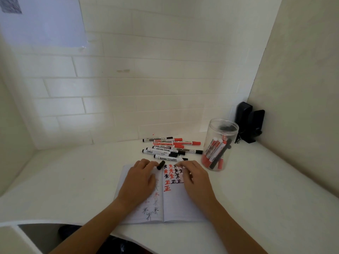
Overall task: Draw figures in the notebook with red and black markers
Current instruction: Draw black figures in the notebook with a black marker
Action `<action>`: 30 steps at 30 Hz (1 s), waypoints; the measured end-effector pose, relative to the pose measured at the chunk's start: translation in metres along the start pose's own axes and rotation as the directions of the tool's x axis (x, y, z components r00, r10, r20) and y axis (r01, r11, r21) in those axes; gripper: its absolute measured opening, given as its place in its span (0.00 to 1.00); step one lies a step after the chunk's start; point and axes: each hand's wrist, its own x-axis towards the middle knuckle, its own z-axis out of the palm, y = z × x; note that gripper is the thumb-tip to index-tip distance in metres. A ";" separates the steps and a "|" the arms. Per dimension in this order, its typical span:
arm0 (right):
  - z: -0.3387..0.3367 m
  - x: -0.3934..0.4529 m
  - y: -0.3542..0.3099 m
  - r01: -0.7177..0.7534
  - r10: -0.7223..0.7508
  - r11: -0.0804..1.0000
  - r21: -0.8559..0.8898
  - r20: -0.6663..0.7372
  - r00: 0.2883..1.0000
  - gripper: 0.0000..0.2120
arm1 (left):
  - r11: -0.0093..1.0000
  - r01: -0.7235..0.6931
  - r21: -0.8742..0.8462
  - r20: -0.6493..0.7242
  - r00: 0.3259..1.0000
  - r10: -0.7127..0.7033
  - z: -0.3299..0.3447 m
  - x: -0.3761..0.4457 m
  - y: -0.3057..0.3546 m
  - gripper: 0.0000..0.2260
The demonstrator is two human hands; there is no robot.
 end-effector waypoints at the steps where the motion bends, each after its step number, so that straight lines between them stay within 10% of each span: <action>1: -0.003 0.001 -0.002 -0.080 0.082 0.990 0.113 -0.011 0.997 0.15 | 1.000 -0.005 0.017 0.018 1.000 0.005 0.001 0.000 0.000 0.17; 8: -0.013 0.006 -0.008 -0.390 0.357 0.665 0.637 0.187 0.915 0.20 | 0.999 -0.018 -0.046 0.006 1.000 0.018 -0.002 0.000 0.004 0.14; 12: -0.013 0.004 -0.012 -0.384 0.351 0.647 0.659 0.190 0.917 0.04 | 0.967 -0.188 -0.172 0.054 0.978 0.200 -0.012 -0.004 0.014 0.07; 30: -0.003 -0.009 -0.007 -0.461 0.430 0.748 0.477 0.182 0.885 0.11 | 0.968 -0.202 -0.146 0.270 0.934 0.236 -0.010 0.002 0.009 0.22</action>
